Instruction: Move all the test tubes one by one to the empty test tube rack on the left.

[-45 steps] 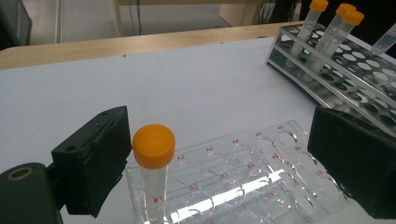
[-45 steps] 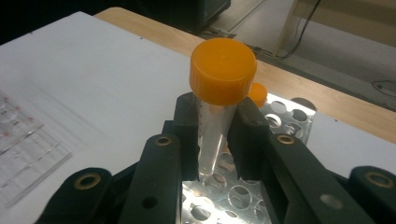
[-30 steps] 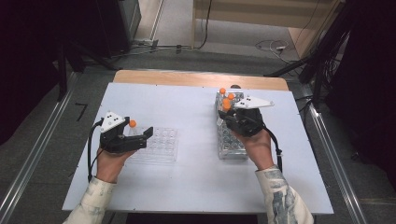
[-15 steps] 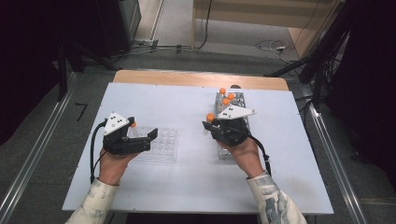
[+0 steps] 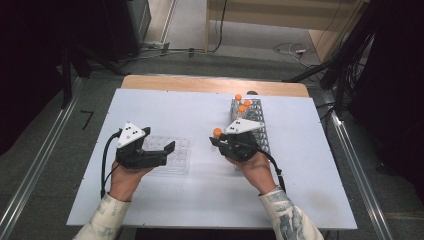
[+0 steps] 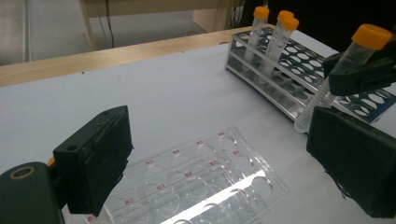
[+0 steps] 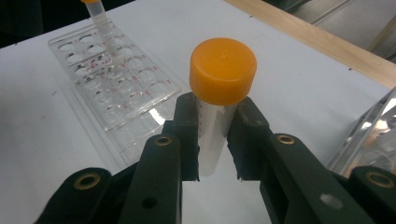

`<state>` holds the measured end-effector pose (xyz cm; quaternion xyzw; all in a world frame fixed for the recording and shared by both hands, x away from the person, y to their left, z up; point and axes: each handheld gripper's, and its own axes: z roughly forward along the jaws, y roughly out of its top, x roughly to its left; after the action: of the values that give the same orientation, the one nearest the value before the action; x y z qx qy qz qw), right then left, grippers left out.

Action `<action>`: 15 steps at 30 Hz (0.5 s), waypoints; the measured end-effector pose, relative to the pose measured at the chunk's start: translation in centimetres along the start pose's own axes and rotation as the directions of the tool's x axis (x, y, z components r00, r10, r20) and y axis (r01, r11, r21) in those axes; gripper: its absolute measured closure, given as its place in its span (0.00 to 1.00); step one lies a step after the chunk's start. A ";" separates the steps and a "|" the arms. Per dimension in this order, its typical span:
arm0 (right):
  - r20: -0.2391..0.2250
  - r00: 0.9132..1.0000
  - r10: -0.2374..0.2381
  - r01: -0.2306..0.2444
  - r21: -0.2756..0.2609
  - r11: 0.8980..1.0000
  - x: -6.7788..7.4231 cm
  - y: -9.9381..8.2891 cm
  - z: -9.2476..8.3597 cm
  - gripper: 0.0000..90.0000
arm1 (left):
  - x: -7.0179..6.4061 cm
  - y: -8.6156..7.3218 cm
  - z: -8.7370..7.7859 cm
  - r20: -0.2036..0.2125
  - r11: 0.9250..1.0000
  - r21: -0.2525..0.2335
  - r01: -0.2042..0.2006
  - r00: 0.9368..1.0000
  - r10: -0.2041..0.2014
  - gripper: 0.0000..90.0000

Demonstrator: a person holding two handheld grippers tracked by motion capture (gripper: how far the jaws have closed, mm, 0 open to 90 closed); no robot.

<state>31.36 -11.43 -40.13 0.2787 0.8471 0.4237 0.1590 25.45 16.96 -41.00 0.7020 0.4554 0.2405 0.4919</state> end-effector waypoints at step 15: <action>-0.056 0.997 -0.045 0.049 0.063 0.997 2.0 -0.8 1.7 0.80 | -3.4 0.3 2.0 0.105 1.000 0.009 -0.029 0.994 0.028 0.16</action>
<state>30.36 -9.49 -41.85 0.2522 0.8706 0.3996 0.1368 25.56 12.95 -41.18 0.7226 0.4201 0.2079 0.5081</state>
